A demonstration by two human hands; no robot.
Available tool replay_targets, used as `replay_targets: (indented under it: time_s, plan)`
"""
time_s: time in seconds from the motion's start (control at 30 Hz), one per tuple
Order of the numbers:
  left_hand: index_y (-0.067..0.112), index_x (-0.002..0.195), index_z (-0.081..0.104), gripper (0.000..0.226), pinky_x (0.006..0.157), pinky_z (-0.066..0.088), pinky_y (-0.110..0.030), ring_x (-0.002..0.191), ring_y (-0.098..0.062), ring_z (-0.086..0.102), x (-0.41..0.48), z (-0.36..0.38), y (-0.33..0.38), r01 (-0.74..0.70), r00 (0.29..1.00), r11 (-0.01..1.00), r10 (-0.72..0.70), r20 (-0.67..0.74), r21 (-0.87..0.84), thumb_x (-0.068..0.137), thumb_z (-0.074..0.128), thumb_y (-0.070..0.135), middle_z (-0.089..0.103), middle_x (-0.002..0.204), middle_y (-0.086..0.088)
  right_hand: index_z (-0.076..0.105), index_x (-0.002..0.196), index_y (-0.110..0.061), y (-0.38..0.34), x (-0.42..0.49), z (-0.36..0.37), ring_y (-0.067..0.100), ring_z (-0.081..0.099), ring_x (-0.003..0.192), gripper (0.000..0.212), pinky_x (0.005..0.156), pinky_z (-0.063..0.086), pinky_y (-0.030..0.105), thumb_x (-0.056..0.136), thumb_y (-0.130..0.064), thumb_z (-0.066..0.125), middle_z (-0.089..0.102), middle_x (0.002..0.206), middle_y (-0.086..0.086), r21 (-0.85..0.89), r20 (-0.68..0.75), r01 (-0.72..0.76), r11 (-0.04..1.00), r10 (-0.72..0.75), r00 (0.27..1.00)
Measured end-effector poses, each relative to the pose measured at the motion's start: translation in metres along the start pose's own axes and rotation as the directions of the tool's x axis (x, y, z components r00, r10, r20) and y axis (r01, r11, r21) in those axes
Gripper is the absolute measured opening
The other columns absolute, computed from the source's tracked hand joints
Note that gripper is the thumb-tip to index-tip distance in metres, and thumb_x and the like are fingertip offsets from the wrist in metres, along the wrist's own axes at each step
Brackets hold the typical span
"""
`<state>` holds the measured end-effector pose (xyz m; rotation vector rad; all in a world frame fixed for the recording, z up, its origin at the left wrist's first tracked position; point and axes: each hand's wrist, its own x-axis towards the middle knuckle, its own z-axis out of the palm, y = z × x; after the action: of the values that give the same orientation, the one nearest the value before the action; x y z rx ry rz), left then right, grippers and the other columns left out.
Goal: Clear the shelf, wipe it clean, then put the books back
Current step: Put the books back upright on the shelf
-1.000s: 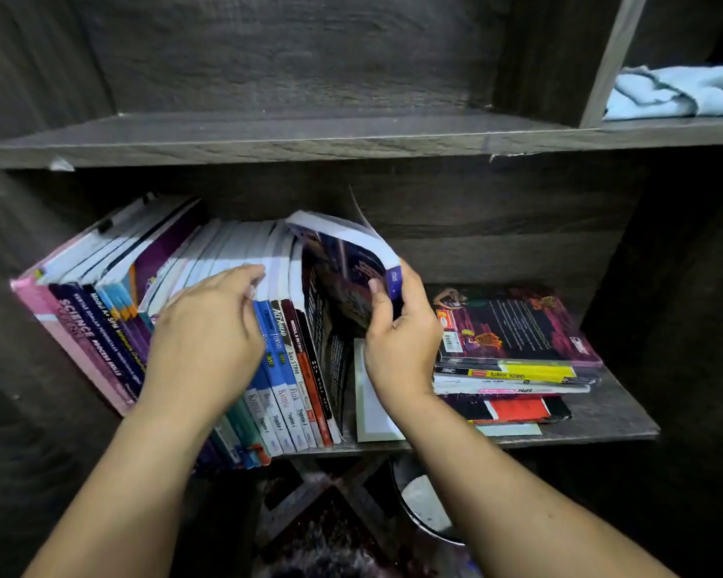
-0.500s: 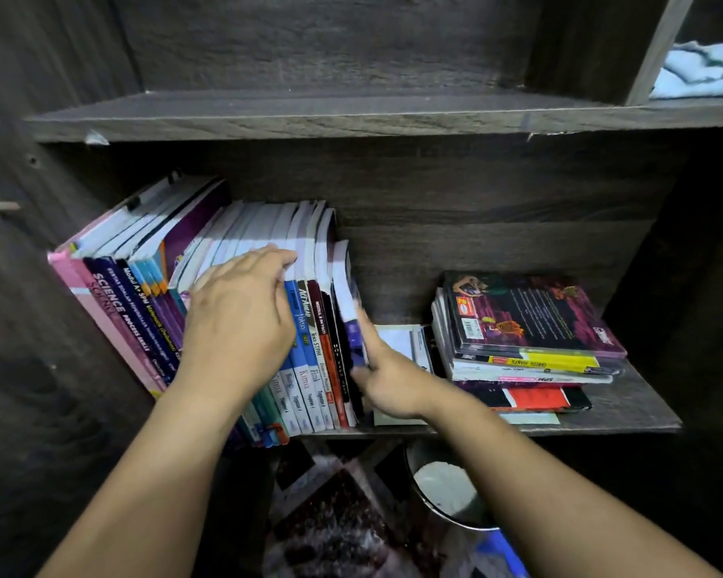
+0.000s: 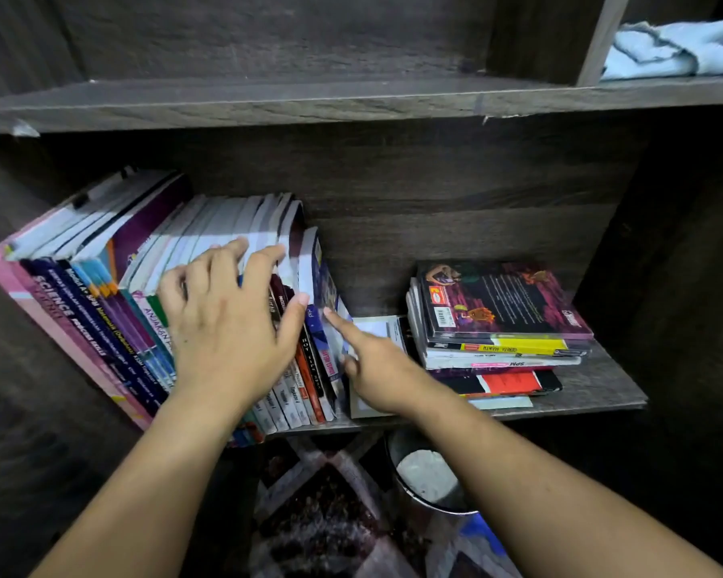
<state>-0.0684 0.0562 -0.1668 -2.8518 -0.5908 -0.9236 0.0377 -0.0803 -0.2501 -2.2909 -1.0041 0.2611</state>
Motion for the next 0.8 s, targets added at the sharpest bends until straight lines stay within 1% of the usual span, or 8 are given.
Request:
replay_targets:
  time_s: [0.1, 0.3, 0.4, 0.47, 0.6, 0.63, 0.7, 0.8]
  plan:
    - [0.025, 0.129, 0.051, 0.052, 0.098, 0.026, -0.046, 0.119, -0.031, 0.045, 0.001, 0.002, 0.0, -0.001, 0.999, 1.0, 0.001, -0.038, -0.003, 0.088, 0.047, 0.055, 0.051, 0.132, -0.011, 0.053, 0.137, -0.025, 0.011, -0.008, -0.032, 0.026, 0.049, 0.125, 0.044, 0.102, 0.042, 0.035, 0.093, -0.018, 0.052, 0.051, 0.14, 0.004, -0.324, -0.168, 0.075, 0.943, -0.135, 0.976]
    - [0.023, 0.129, 0.051, 0.051, 0.099, 0.027, -0.048, 0.118, -0.032, 0.044, 0.003, 0.004, 0.002, -0.001, 0.998, 1.0, 0.002, -0.058, 0.008, 0.088, 0.053, 0.054, 0.05, 0.131, -0.012, 0.06, 0.127, -0.025, 0.053, -0.043, -0.068, 0.032, 0.049, 0.12, 0.052, 0.094, 0.041, 0.042, 0.077, -0.041, 0.065, 0.055, 0.129, 0.006, -0.539, -0.256, -0.115, 0.835, -0.032, 0.966]
    - [0.023, 0.129, 0.051, 0.05, 0.099, 0.027, -0.049, 0.117, -0.033, 0.045, 0.002, 0.005, 0.002, -0.008, 0.997, 1.0, 0.008, -0.073, 0.006, 0.088, 0.054, 0.053, 0.05, 0.13, -0.013, 0.055, 0.131, -0.027, 0.066, -0.056, -0.069, 0.033, 0.048, 0.123, 0.074, 0.101, 0.038, 0.046, 0.065, -0.056, 0.071, 0.054, 0.13, 0.008, -0.633, -0.206, -0.114, 0.766, -0.024, 0.978]
    - [0.022, 0.128, 0.051, 0.05, 0.099, 0.027, -0.049, 0.117, -0.033, 0.044, 0.002, 0.006, 0.003, -0.006, 0.996, 1.0, 0.006, -0.093, 0.001, 0.088, 0.055, 0.051, 0.051, 0.129, -0.013, 0.054, 0.133, -0.024, 0.068, -0.061, -0.06, 0.036, 0.043, 0.131, 0.085, 0.109, 0.032, 0.052, 0.057, -0.054, 0.079, 0.05, 0.138, 0.015, -0.705, -0.156, -0.052, 0.708, -0.082, 0.984]
    - [0.022, 0.125, 0.052, 0.047, 0.099, 0.026, -0.05, 0.116, -0.032, 0.044, 0.002, 0.007, 0.007, 0.011, 0.994, 1.0, -0.011, -0.113, -0.001, 0.086, 0.055, 0.047, 0.053, 0.127, -0.011, 0.065, 0.125, -0.017, 0.055, -0.057, -0.016, 0.036, 0.047, 0.132, 0.072, 0.114, 0.02, 0.053, 0.061, -0.046, 0.079, 0.055, 0.136, 0.017, -0.801, 0.088, 0.184, 0.57, -0.192, 0.978]
    - [0.022, 0.124, 0.053, 0.046, 0.099, 0.026, -0.05, 0.116, -0.032, 0.044, 0.002, 0.007, 0.008, 0.013, 0.993, 1.0, -0.013, -0.117, -0.004, 0.086, 0.055, 0.047, 0.053, 0.126, -0.01, 0.064, 0.127, -0.015, 0.049, -0.056, -0.006, 0.036, 0.043, 0.134, 0.062, 0.116, 0.012, 0.053, 0.071, -0.041, 0.073, 0.054, 0.138, 0.017, -0.823, 0.133, 0.217, 0.525, -0.194, 0.972]
    - [0.022, 0.123, 0.053, 0.045, 0.099, 0.026, -0.05, 0.115, -0.032, 0.044, 0.003, 0.008, 0.01, 0.019, 0.992, 1.0, -0.02, -0.128, -0.009, 0.085, 0.053, 0.047, 0.053, 0.125, -0.009, 0.043, 0.144, -0.012, 0.048, -0.051, 0.011, 0.036, 0.017, 0.147, 0.052, 0.116, -0.008, 0.053, 0.096, -0.03, 0.046, 0.032, 0.154, 0.018, -0.848, 0.213, 0.266, 0.459, -0.166, 0.963]
    - [0.023, 0.119, 0.054, 0.048, 0.099, 0.025, -0.05, 0.114, -0.032, 0.044, 0.004, 0.01, 0.01, 0.042, 0.988, 0.999, -0.043, -0.15, -0.012, 0.088, 0.048, 0.059, 0.054, 0.124, -0.009, 0.012, 0.154, -0.012, 0.049, -0.036, 0.022, 0.034, -0.008, 0.149, 0.052, 0.112, -0.018, 0.052, 0.105, -0.026, 0.022, 0.007, 0.161, 0.016, -0.867, 0.263, 0.272, 0.418, -0.08, 0.961]
